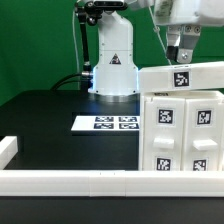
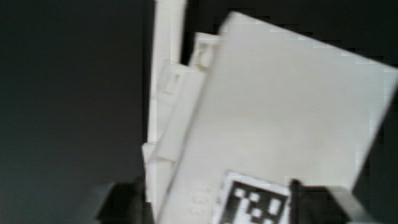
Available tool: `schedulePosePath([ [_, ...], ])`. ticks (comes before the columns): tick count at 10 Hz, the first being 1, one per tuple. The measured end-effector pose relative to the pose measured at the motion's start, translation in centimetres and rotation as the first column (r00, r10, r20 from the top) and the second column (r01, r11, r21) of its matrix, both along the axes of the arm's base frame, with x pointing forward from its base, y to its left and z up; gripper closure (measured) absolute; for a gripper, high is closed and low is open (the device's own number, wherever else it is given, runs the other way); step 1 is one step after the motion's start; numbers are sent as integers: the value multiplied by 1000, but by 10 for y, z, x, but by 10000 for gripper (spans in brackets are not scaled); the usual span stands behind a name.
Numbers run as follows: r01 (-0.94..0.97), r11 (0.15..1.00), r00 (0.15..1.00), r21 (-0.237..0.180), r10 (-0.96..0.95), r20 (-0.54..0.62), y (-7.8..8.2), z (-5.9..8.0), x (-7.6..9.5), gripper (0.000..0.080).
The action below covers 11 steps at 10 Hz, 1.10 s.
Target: Assemble cabinet
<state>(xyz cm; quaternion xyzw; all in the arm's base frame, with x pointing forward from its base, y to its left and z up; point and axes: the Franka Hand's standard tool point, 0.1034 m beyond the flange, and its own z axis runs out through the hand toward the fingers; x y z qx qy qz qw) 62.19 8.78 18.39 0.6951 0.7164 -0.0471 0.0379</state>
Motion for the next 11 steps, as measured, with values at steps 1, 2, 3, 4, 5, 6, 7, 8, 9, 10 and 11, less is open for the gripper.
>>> schedulePosePath([
  [1,76,997,997,-12,-76,-23,1,0,-4,254],
  [2,125,992,991,-23,-126,-40,0,-3,-6,169],
  [3,139,990,989,-29,-141,-50,-1,-6,-7,169],
  [4,142,989,988,-29,-144,-52,-3,-7,-7,155],
  [5,145,989,988,-30,-146,-52,-4,-9,-7,155],
  [6,150,988,987,-31,-151,-55,-3,-13,-7,151],
  [7,154,988,986,-32,-155,-57,-1,-18,-7,151],
  [8,165,986,984,-34,-166,-61,1,-23,-8,151],
  [9,168,985,983,-35,-170,-65,3,-27,-9,151],
  [10,167,985,984,-34,-169,-61,4,-27,-8,151],
  [11,176,984,982,-35,-178,-61,3,-27,-8,153],
])
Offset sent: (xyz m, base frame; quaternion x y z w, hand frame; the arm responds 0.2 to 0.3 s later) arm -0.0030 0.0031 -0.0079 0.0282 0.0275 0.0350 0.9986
